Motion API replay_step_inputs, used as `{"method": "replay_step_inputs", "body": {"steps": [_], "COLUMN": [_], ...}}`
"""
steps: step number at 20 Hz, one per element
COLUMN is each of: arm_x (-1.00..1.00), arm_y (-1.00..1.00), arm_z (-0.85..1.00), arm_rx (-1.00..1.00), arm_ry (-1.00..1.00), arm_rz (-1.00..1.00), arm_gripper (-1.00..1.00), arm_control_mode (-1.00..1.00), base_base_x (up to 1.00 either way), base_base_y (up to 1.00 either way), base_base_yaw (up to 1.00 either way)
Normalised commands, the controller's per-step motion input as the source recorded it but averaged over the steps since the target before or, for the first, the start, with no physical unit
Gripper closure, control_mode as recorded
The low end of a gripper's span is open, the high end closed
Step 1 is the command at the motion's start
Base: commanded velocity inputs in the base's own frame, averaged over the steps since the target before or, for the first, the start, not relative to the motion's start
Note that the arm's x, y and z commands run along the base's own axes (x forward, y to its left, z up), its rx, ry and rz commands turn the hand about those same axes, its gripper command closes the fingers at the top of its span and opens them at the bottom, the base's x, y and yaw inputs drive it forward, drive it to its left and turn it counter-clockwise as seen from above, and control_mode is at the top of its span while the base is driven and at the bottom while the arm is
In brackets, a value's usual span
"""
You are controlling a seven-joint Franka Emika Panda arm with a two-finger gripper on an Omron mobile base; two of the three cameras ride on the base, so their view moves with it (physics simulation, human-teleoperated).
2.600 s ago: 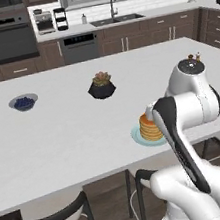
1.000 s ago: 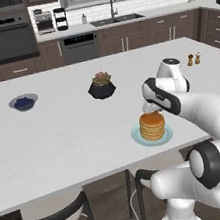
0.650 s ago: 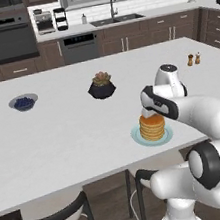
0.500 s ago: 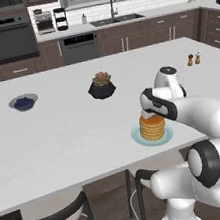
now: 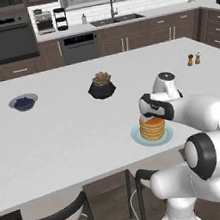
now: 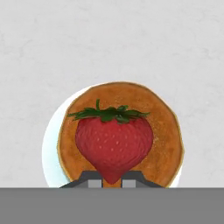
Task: Take the strawberry from the fridge and place it on top of the pancake, located on the dining counter.
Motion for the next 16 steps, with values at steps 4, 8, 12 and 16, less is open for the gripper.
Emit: {"method": "replay_step_inputs", "body": {"steps": [4,8,12,16], "arm_x": [0.15,0.06,0.0,0.0], "arm_y": [0.0,0.0,0.0,0.0], "arm_z": [-0.01,-0.08,-0.16,0.0], "arm_rx": [0.0,0.0,0.0,0.0], "arm_ry": [0.0,0.02,0.03,0.0], "arm_rz": [0.01,0.0,0.0,0.0], "arm_gripper": [1.0,-1.0,-1.0,-1.0], "arm_control_mode": [-1.0,-1.0,-1.0,-1.0], "base_base_x": [0.0,0.0,0.0,0.0], "base_base_y": [0.0,0.0,0.0,0.0], "base_base_yaw": [0.0,0.0,0.0,0.0]}}
